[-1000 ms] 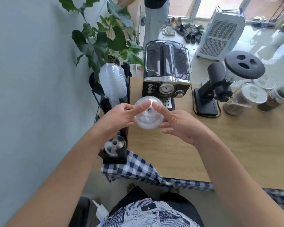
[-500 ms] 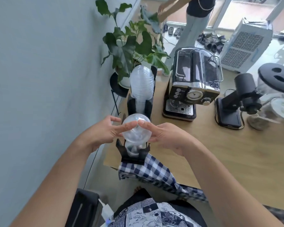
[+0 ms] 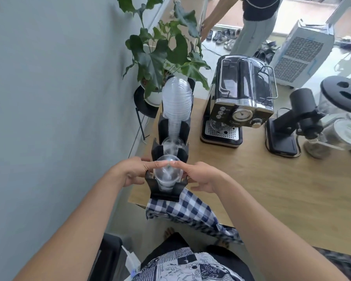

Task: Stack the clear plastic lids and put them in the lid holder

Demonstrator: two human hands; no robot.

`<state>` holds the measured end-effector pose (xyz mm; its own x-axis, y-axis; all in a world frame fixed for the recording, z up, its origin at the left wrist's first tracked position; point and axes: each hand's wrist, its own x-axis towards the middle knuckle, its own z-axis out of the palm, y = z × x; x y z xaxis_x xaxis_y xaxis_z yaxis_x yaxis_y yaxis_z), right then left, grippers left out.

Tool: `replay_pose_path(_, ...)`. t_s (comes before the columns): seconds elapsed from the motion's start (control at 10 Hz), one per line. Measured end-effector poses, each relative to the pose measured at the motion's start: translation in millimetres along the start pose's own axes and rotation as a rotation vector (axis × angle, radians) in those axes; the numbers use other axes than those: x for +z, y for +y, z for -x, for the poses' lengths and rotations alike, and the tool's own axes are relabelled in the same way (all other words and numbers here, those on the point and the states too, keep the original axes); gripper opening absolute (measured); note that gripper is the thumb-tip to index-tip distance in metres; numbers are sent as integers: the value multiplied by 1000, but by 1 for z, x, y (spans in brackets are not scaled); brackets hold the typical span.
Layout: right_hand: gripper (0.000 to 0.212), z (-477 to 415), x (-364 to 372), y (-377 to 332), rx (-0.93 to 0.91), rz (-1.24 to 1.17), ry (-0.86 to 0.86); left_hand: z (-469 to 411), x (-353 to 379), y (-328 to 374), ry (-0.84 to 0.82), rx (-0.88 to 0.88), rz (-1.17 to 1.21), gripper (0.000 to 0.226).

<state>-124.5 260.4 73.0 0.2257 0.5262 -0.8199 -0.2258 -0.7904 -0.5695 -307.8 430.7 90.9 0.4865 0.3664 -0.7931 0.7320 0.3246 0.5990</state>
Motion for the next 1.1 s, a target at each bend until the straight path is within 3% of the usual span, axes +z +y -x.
replay_pose_path(0.2,118,-15,-1,13,5,-12,26,-21,3,-8,-9,-40,16,65)
replay_pose_path(0.3,118,-16,-2,14,-3,-16,3,-22,6,-7,-13,-37,27,54)
replay_pose_path(0.4,122,-19,0,14,-17,-18,-5,-24,5,-9,-24,-27,53,54)
replay_pose_path(0.7,95,-10,0,4,-4,18,-94,-13,13,-5,6,-34,103,66)
replay_pose_path(0.8,100,-5,-7,4,-42,25,-95,-6,16,-1,32,29,140,69)
replay_pose_path(0.9,106,2,-26,6,-73,43,-85,4,22,9,119,168,201,130)
replay_pose_path(1.0,107,8,-54,14,-93,82,-81,14,31,26,262,341,212,154)
replay_pose_path(1.1,100,18,-88,26,-129,111,-43,23,54,46,456,464,100,127)
